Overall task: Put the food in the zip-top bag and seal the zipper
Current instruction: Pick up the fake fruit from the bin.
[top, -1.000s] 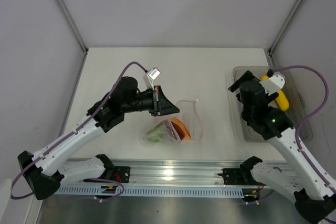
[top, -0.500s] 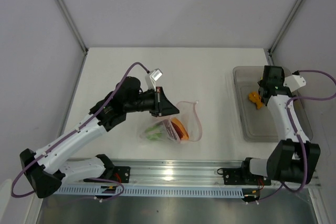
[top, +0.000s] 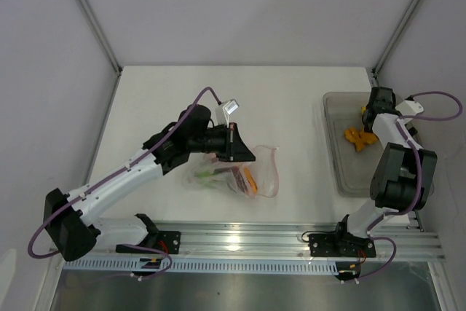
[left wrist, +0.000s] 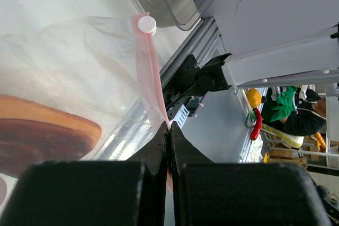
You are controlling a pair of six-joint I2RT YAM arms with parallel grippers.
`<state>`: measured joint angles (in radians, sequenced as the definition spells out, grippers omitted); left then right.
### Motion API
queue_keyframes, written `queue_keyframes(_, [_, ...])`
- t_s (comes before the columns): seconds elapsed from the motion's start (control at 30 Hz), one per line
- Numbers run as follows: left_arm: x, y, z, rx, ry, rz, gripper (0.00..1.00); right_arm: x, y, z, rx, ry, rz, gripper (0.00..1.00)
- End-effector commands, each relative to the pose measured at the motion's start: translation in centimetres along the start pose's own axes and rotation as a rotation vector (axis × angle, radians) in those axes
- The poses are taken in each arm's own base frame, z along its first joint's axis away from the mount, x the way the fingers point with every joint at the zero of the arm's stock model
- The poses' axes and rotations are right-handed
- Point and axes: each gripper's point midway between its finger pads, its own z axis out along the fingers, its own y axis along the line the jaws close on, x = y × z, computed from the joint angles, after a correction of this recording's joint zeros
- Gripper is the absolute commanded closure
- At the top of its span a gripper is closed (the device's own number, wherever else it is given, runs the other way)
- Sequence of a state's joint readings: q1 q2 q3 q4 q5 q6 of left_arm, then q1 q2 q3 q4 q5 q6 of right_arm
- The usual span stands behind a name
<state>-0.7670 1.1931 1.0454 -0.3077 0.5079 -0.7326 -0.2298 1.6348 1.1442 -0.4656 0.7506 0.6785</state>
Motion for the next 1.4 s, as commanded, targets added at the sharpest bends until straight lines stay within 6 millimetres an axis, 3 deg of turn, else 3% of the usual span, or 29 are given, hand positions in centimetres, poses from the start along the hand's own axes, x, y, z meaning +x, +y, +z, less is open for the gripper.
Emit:
queue_keyframes(0.0, [-0.8,-1.2,0.3,0.063,0.001,0.039,1.0,-2.3,0.8,1.5,-0.015,-0.028,-0.04,0.01])
queue_keyframes(0.3, [-1.1,-1.2,0.8,0.069,0.014,0.041,1.0,0.8,3.0,3.6,-0.226,0.083,-0.148,0.01])
queue_keyframes(0.57, [-1.1,-0.9,1.6,0.074,0.039,0.031,0.99,2.4,2.5,5.1,-0.235,0.116,-0.226,0.01])
queue_keyframes(1.17, [-1.2,-1.3,2.1,0.1,0.082,0.012,0.99,2.1,-0.8,7.8,-0.088,0.123,-0.174,0.0])
queue_keyframes(1.37, [-1.3,-1.7,1.9,0.107,0.093,0.004,0.99,2.2,-0.1,8.9,-0.109,0.166,-0.193,0.01])
